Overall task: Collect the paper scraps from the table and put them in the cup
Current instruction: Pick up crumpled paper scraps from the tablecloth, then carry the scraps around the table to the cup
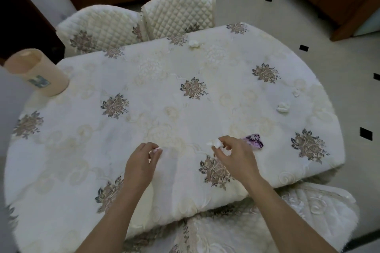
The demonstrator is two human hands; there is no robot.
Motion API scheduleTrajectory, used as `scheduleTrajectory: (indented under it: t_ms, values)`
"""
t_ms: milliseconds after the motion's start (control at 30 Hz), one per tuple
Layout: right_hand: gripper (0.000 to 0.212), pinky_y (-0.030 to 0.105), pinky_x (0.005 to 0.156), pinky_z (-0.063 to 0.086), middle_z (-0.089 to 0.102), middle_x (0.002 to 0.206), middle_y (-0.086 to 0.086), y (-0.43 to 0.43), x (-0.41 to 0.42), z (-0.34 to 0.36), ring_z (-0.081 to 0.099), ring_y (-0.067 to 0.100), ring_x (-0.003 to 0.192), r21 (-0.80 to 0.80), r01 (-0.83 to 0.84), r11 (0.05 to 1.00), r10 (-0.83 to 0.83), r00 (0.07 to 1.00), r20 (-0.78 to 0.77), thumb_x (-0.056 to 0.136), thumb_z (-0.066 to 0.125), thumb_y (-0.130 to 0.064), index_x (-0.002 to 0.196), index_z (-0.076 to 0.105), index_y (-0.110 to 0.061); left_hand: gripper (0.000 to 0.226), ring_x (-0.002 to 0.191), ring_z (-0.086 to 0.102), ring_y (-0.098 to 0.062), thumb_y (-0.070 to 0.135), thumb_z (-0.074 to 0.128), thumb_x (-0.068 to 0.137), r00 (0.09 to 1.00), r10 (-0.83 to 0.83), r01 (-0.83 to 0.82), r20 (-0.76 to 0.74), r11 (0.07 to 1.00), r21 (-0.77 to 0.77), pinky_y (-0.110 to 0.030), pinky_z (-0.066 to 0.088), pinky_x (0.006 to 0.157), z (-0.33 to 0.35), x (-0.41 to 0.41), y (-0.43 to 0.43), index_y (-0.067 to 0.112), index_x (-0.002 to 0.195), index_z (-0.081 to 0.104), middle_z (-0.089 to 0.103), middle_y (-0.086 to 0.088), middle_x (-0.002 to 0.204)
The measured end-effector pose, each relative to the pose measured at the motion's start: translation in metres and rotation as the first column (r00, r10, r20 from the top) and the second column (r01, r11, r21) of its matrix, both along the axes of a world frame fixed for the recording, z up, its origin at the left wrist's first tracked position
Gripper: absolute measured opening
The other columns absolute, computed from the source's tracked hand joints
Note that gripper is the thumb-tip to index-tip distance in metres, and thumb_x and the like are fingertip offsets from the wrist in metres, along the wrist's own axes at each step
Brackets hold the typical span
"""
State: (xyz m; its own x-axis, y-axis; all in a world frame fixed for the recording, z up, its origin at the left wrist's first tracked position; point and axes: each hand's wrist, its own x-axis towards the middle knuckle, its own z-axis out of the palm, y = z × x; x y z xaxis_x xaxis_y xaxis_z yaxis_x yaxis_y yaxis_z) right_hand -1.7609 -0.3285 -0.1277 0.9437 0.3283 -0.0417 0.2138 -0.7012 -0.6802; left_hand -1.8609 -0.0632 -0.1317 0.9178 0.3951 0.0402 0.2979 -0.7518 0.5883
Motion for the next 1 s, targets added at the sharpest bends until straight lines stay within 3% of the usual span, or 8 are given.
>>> scheduleTrajectory:
  t_ms: [200, 333, 633, 833, 933, 1000]
  values:
    - [0.014, 0.033, 0.065, 0.047, 0.058, 0.075, -0.017, 0.031, 0.006, 0.064, 0.055, 0.013, 0.079, 0.057, -0.041, 0.998, 0.030, 0.982, 0.184, 0.088, 0.063, -0.044, 0.093, 0.066, -0.030, 0.006, 0.075, 0.058, -0.004, 0.022, 0.062, 0.094, 0.953, 0.134, -0.099, 0.272, 0.986, -0.138, -0.012, 0.039, 0.056, 0.065, 0.000, -0.001, 0.019, 0.090, 0.065, 0.062, 0.008, 0.084]
    - [0.014, 0.036, 0.068, 0.049, 0.059, 0.077, -0.018, 0.054, 0.007, 0.092, 0.055, 0.012, 0.080, 0.077, -0.104, 0.992, 0.085, 0.971, 0.221, 0.089, 0.061, -0.047, 0.089, 0.062, -0.032, 0.005, 0.078, 0.058, -0.005, 0.022, 0.063, 0.093, 0.911, 0.227, -0.154, 0.344, 0.961, -0.228, -0.011, 0.040, 0.057, 0.096, -0.013, 0.005, 0.022, 0.089, 0.065, 0.062, 0.010, 0.085]
    - [0.016, 0.034, 0.063, 0.048, 0.057, 0.073, -0.017, 0.119, -0.017, 0.124, 0.056, 0.012, 0.078, 0.134, -0.323, 0.937, 0.281, 0.923, 0.262, 0.088, 0.061, -0.047, 0.083, 0.059, -0.032, 0.005, 0.078, 0.058, -0.006, 0.021, 0.063, 0.093, 0.803, 0.403, -0.345, 0.440, 0.915, -0.209, -0.014, 0.041, 0.055, 0.133, -0.084, 0.030, 0.024, 0.089, 0.064, 0.062, 0.009, 0.085]
    - [0.017, 0.038, 0.064, 0.052, 0.061, 0.075, -0.015, 0.180, -0.065, 0.124, 0.058, 0.012, 0.077, 0.200, -0.539, 0.818, 0.492, 0.837, 0.239, 0.087, 0.063, -0.046, 0.083, 0.061, -0.030, 0.006, 0.078, 0.059, -0.008, 0.022, 0.063, 0.093, 0.681, 0.572, -0.559, 0.458, 0.809, -0.179, -0.015, 0.041, 0.055, 0.140, -0.174, 0.034, 0.028, 0.090, 0.062, 0.061, 0.009, 0.084]
    - [0.019, 0.038, 0.065, 0.052, 0.062, 0.074, -0.014, 0.207, -0.103, 0.123, 0.059, 0.012, 0.077, 0.215, -0.634, 0.743, 0.592, 0.772, 0.230, 0.088, 0.063, -0.046, 0.081, 0.061, -0.029, 0.018, 0.073, 0.058, -0.004, 0.022, 0.064, 0.092, 0.590, 0.669, -0.664, 0.452, 0.721, -0.200, -0.014, 0.041, 0.055, 0.140, -0.225, 0.036, 0.038, 0.086, 0.058, 0.061, 0.008, 0.079]
    - [0.016, 0.038, 0.065, 0.052, 0.061, 0.074, -0.014, 0.225, -0.131, 0.124, 0.058, 0.013, 0.077, 0.220, -0.699, 0.681, 0.661, 0.716, 0.225, 0.087, 0.063, -0.045, 0.082, 0.061, -0.030, 0.014, 0.069, 0.058, -0.003, 0.022, 0.066, 0.091, 0.518, 0.730, -0.738, 0.447, 0.645, -0.198, -0.014, 0.041, 0.057, 0.142, -0.258, 0.037, 0.034, 0.085, 0.062, 0.061, 0.008, 0.075]
